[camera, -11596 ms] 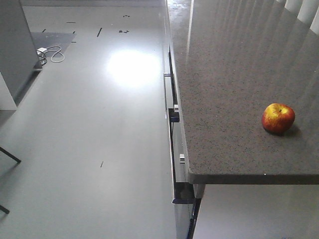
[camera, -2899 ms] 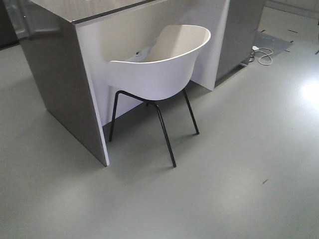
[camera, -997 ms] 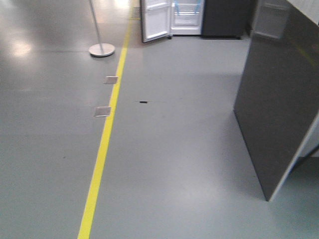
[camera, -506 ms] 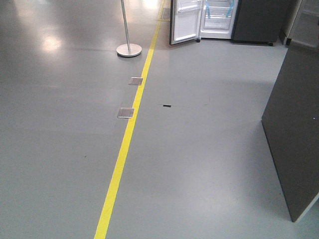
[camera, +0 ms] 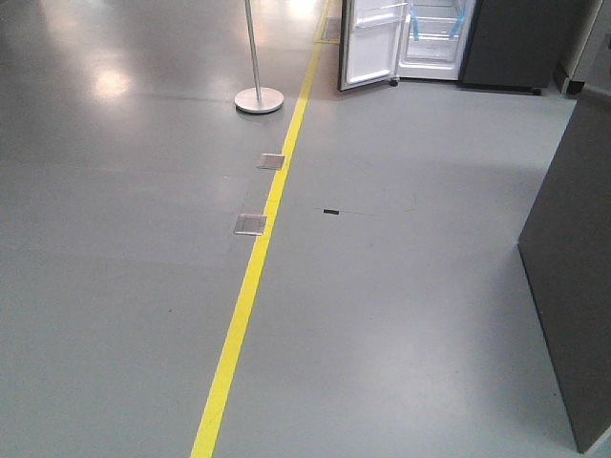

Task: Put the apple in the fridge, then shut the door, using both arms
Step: 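Carry the apple in the right gripper toward the open refrigerator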

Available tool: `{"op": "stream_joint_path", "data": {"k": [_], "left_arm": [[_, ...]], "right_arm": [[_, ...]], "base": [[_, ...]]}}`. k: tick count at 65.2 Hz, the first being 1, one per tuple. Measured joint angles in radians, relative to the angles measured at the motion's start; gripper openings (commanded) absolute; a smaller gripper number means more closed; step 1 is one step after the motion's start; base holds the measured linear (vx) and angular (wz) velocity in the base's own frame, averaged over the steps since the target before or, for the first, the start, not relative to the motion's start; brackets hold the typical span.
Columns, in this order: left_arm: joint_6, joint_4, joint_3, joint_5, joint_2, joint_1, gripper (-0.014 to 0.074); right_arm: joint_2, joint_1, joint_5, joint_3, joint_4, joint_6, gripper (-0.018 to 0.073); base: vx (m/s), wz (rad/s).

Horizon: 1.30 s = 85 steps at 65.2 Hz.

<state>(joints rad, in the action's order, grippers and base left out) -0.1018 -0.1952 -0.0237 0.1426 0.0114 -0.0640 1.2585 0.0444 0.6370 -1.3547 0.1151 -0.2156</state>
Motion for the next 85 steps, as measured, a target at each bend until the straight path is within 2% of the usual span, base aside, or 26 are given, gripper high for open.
{"op": "stream_joint_path", "data": {"k": [85], "left_arm": [[0.000,0.000,0.000,0.000,0.000,0.000,-0.0006]], "right_arm": [[0.000,0.000,0.001,0.000,0.000,0.000,0.0221]], "base": [[0.13,-0.04]]}}
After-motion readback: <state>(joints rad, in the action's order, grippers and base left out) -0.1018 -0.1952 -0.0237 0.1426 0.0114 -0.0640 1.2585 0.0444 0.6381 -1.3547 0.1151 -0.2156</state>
